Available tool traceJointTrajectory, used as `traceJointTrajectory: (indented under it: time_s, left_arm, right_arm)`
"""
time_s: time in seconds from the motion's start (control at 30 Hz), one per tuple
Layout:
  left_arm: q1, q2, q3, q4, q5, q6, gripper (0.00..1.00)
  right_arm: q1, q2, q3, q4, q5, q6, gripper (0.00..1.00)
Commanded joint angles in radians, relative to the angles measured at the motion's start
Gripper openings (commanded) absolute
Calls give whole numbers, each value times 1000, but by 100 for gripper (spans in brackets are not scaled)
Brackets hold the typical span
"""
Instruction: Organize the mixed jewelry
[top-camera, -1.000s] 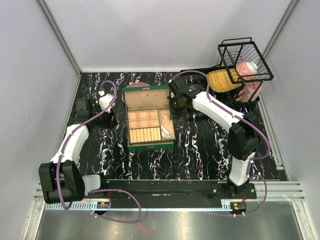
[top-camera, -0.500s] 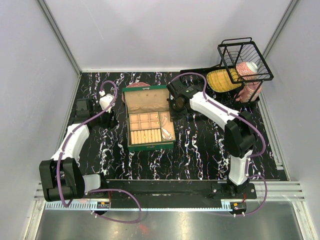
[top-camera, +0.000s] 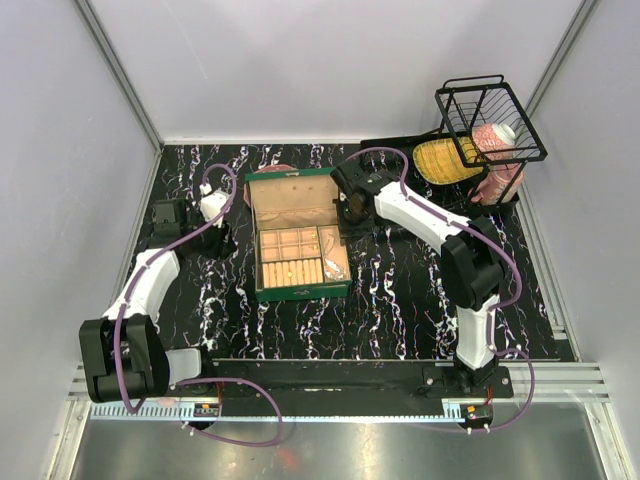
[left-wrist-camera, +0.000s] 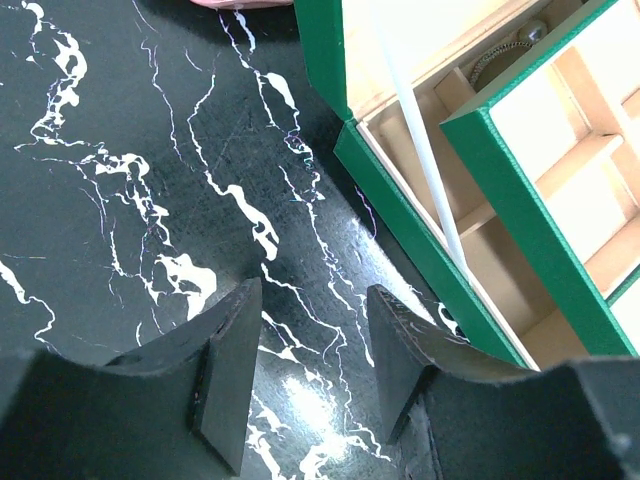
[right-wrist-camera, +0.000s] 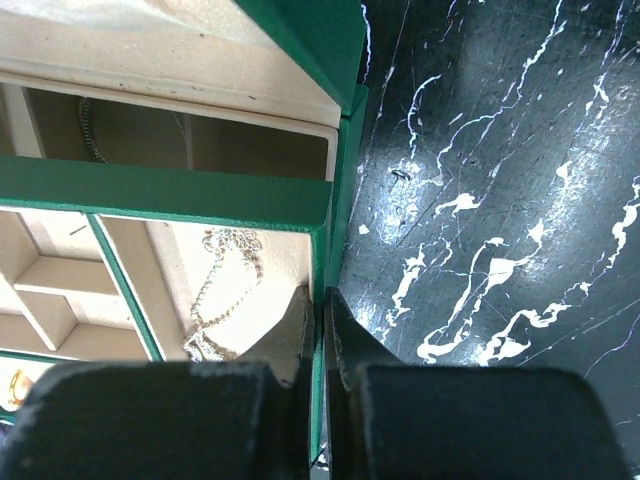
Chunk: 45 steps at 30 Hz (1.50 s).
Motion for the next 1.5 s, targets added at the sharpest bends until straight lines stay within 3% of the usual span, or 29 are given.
traceJointTrajectory:
  time_s: [0.0,0.23,0.67,1.47]
  left_arm:
    - [5,13,-11,55,42,17,49]
    - [-18,73,-19,61,22,26,49]
    - [-160,206,-28,94,-20,11,47]
    - [-232,142,-73,109,9,-14,47]
  right_arm:
    - [2,30,66,9,-18,12,0]
    - [0,58,98,-9,-26,11,0]
    - [8,26,103,-14,-4,0,0]
    - [5,3,167,-40,123,-89,0]
